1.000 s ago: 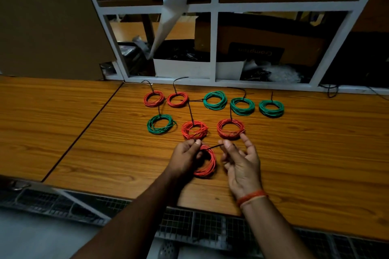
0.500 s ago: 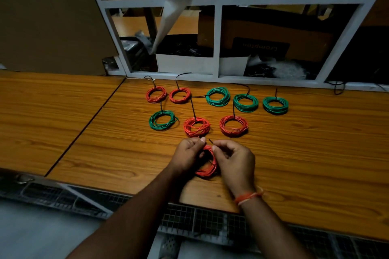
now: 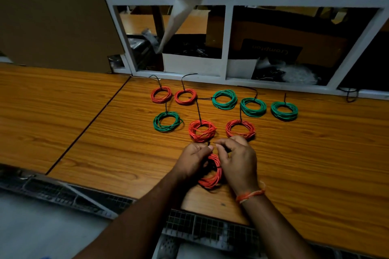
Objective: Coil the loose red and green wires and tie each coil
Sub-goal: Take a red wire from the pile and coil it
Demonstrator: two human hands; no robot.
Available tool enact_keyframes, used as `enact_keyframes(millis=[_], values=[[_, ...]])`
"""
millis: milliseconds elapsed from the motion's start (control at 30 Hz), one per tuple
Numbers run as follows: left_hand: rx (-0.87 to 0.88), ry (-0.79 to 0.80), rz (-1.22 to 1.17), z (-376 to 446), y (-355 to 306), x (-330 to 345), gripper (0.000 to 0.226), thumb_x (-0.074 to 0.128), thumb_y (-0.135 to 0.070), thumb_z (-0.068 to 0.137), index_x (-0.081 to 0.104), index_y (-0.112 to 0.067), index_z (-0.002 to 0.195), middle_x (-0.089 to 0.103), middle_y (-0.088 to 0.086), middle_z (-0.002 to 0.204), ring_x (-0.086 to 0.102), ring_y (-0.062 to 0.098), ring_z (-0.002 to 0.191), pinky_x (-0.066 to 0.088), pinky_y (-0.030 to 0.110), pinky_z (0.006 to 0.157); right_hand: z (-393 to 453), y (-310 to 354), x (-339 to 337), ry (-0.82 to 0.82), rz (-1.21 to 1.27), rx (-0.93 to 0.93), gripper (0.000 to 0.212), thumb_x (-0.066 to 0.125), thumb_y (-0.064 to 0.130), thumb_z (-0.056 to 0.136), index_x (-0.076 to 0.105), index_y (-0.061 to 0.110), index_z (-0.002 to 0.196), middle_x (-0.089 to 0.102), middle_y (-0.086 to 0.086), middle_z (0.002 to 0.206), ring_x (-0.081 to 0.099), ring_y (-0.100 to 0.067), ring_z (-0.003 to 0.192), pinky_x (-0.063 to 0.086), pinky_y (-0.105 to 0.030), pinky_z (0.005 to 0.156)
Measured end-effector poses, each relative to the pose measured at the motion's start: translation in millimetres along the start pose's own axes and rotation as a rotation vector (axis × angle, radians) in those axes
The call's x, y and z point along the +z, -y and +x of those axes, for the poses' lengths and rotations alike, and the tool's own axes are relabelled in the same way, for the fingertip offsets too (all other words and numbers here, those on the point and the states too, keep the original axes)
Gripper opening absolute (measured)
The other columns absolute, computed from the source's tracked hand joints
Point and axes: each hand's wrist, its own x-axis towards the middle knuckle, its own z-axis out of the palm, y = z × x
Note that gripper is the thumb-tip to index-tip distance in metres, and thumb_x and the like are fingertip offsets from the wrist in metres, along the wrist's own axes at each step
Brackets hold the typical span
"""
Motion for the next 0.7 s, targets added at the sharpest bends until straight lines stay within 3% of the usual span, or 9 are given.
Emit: enact_keyframes(millis=[167, 300, 400, 700], values=[[-0.012, -0.006, -0.019, -0.2, -0.4, 0.0, 0.059, 0.065, -0.043, 0.089, 0.042, 0.011, 0.079, 0.035, 0.004, 0.052, 0.026, 0.011, 0.044, 0.017, 0.028, 0.048, 3.6, -2.4, 1.7, 0.026, 0.022, 0.015, 0.013, 0.076, 0.006, 0.084, 0.078, 0.018, 0.091, 0.065, 0.000, 0.086, 0.062, -0.015, 0.079, 0.055, -0.035, 0.069], [-0.012, -0.014, -0.038, -1.1, -3.2, 1.0, 0.041, 0.061, -0.036, 0.091, 0.052, 0.003, 0.085, 0.036, 0.002, 0.049, 0.025, 0.011, 0.041, 0.017, 0.023, 0.044, 4.0, -0.3, 2.6, 0.072, 0.020, -0.009, 0.011, 0.075, 0.008, 0.086, 0.077, 0.018, 0.091, 0.063, 0.001, 0.085, 0.061, -0.015, 0.078, 0.055, -0.036, 0.067], [-0.008, -0.011, -0.034, -0.5, -2.7, 0.7, 0.046, 0.061, -0.036, 0.092, 0.051, 0.008, 0.083, 0.037, 0.004, 0.050, 0.026, 0.011, 0.043, 0.017, 0.024, 0.044, 5.5, 0.2, 3.4, 0.078, 0.006, -0.013, 0.011, 0.075, 0.008, 0.086, 0.078, 0.017, 0.093, 0.063, 0.000, 0.086, 0.061, -0.016, 0.080, 0.055, -0.036, 0.068], [0.007, 0.006, -0.055, -0.6, -1.8, 0.0, 0.048, 0.060, -0.036, 0.092, 0.050, 0.010, 0.085, 0.036, 0.002, 0.050, 0.026, 0.010, 0.041, 0.018, 0.021, 0.043, 8.0, -0.4, 5.4, 0.106, 0.009, 0.012, 0.011, 0.077, 0.008, 0.085, 0.078, 0.018, 0.091, 0.062, 0.001, 0.085, 0.060, -0.012, 0.077, 0.044, -0.021, 0.067]])
